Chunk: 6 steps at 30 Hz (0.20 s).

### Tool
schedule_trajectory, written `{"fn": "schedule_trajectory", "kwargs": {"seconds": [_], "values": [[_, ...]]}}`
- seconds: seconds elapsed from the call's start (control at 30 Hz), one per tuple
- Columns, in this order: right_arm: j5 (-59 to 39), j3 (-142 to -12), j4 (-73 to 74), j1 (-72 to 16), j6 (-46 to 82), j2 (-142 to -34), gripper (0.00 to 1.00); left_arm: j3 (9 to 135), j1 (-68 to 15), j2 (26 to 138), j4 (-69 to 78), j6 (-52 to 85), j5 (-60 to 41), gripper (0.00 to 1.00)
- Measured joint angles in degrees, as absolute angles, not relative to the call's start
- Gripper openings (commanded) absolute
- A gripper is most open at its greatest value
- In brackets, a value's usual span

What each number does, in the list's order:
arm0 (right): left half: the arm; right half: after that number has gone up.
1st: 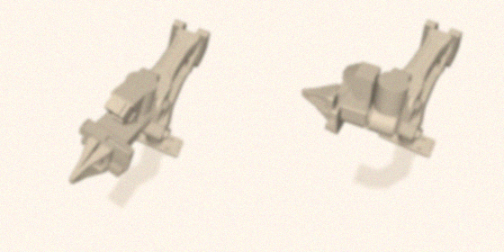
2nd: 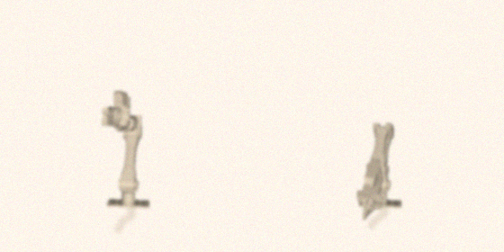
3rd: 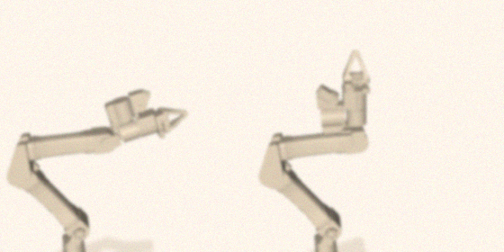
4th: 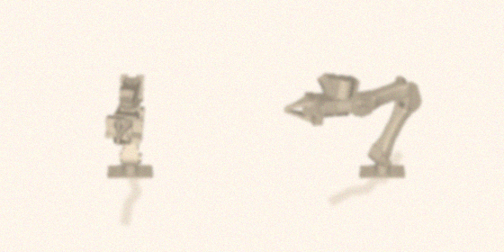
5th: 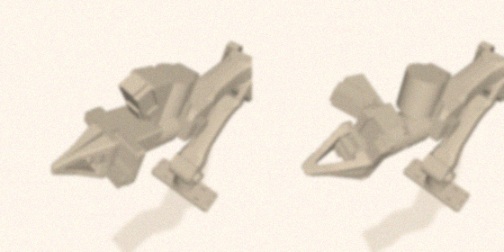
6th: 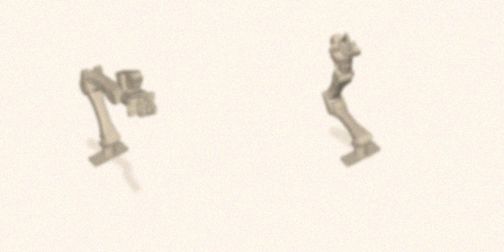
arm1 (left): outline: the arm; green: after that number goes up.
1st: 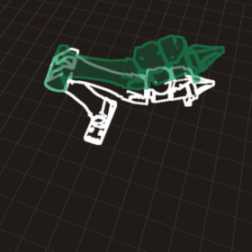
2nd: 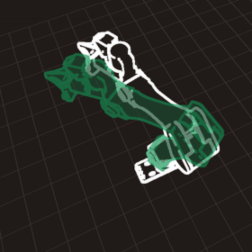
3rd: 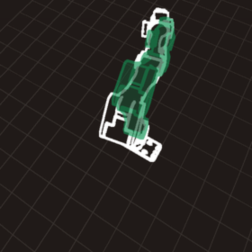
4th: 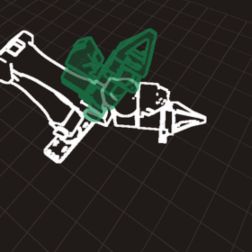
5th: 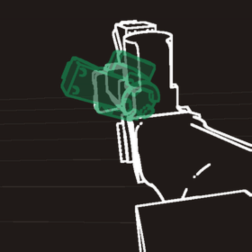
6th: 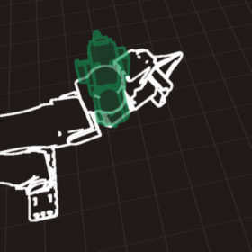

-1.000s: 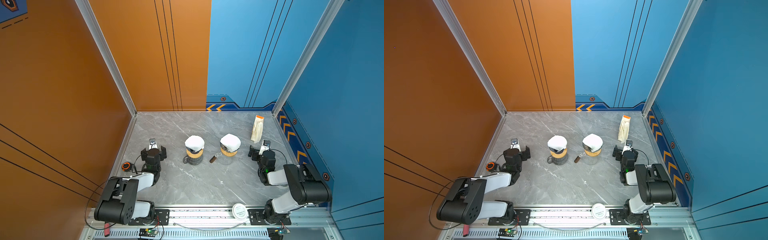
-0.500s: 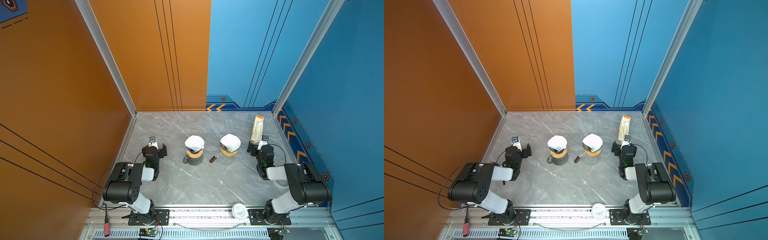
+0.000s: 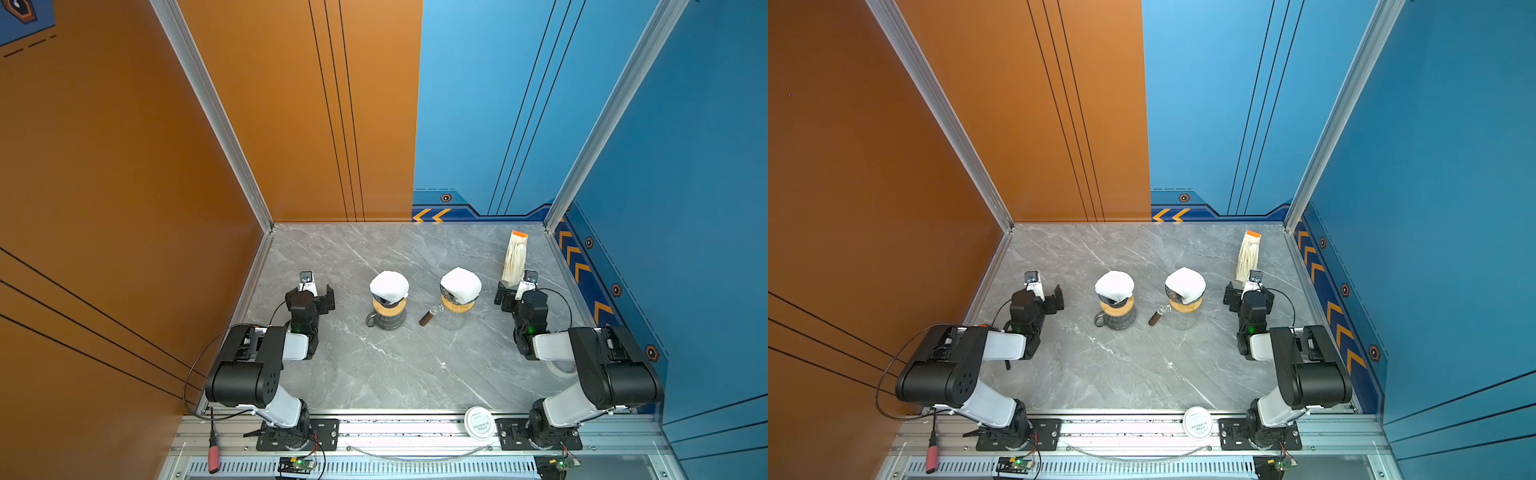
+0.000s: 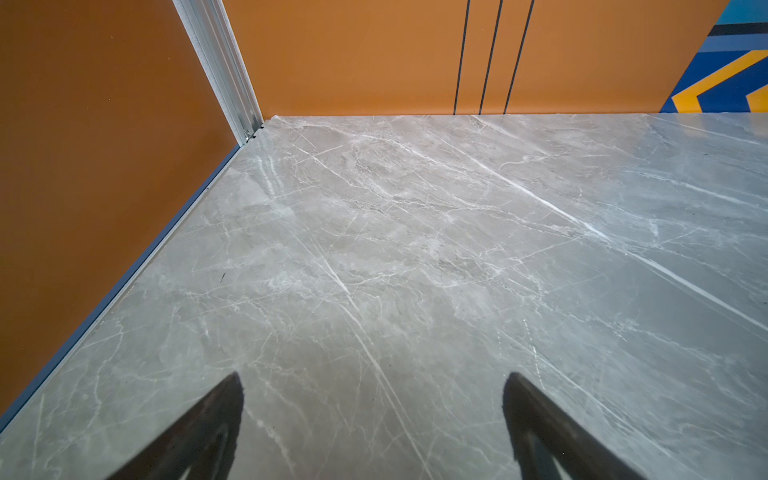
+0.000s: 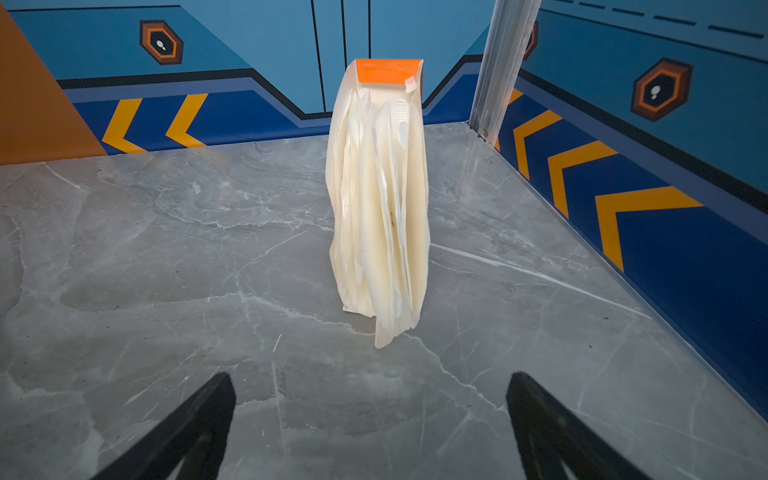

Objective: Place the coffee filter in the dripper

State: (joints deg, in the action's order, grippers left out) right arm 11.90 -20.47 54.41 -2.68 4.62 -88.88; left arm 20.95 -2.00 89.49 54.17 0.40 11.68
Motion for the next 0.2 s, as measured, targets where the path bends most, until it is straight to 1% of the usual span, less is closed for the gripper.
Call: {"fn": "schedule_trajectory", "kwargs": {"seconds": [0.2], "values": [[11.9,-20.5,54.4,-2.7,4.6,-88.9,1.0,21.0,-1.8,89.5,54.1,0.2,10.4,0.98]]}}
